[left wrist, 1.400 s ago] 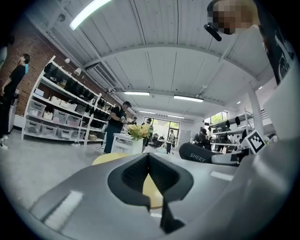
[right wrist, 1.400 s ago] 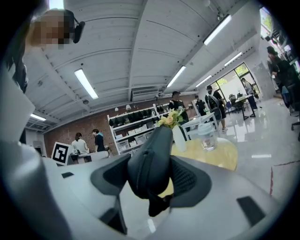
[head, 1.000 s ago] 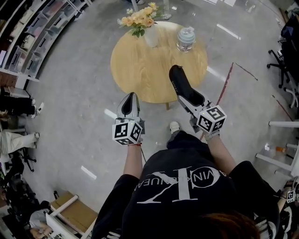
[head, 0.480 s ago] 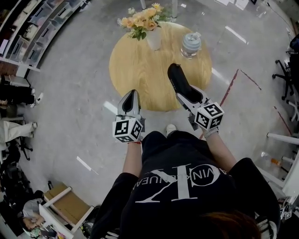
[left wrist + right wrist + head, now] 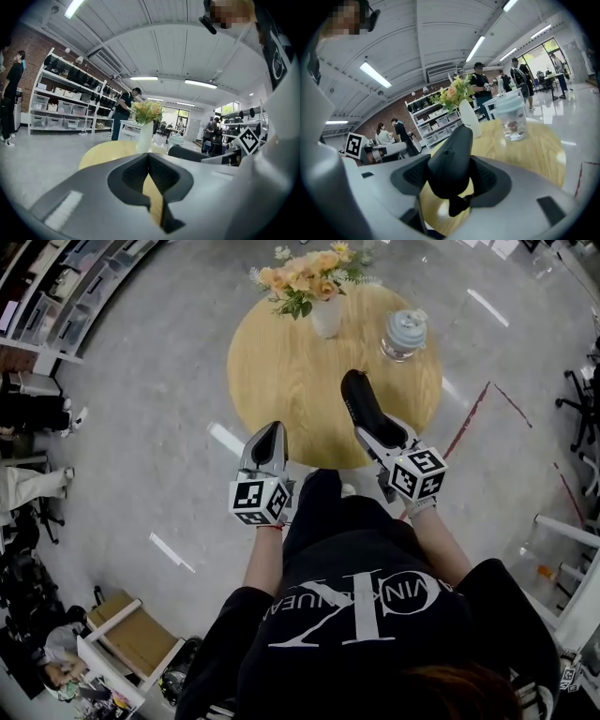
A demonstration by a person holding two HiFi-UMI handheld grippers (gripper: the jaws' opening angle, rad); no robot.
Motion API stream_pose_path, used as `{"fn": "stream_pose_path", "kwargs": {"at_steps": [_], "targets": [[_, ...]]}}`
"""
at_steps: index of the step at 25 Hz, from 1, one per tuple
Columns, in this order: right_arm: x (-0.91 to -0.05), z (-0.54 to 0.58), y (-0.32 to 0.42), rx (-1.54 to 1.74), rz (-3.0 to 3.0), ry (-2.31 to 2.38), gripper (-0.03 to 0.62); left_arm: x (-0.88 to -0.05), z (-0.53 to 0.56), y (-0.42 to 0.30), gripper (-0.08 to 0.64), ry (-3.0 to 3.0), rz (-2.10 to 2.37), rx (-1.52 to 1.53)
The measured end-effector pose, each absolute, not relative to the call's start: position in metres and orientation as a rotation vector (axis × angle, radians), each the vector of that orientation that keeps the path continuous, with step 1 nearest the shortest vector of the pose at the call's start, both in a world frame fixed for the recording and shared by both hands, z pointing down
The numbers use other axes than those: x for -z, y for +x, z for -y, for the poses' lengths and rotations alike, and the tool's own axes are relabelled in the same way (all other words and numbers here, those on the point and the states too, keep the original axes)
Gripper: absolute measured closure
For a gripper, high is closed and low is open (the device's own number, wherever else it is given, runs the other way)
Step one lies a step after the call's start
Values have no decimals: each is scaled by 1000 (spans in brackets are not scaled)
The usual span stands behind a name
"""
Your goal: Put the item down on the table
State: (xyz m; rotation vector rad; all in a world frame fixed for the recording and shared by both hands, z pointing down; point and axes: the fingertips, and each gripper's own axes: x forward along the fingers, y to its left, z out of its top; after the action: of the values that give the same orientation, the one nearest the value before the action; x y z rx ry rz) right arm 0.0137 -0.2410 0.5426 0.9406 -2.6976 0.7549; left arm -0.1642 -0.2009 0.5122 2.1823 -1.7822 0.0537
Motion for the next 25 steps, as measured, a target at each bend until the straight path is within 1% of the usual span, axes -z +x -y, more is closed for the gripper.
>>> {"fn": "stream_pose_path", "kwargs": {"at_steps": [11, 25], "targets": [[-565, 275, -16, -831, 2601, 974, 327, -521, 256, -178, 548, 2229, 1669, -104], [-595, 291, -33, -850, 2497, 986, 327, -538, 276, -176, 548, 2237, 1579, -126]]}}
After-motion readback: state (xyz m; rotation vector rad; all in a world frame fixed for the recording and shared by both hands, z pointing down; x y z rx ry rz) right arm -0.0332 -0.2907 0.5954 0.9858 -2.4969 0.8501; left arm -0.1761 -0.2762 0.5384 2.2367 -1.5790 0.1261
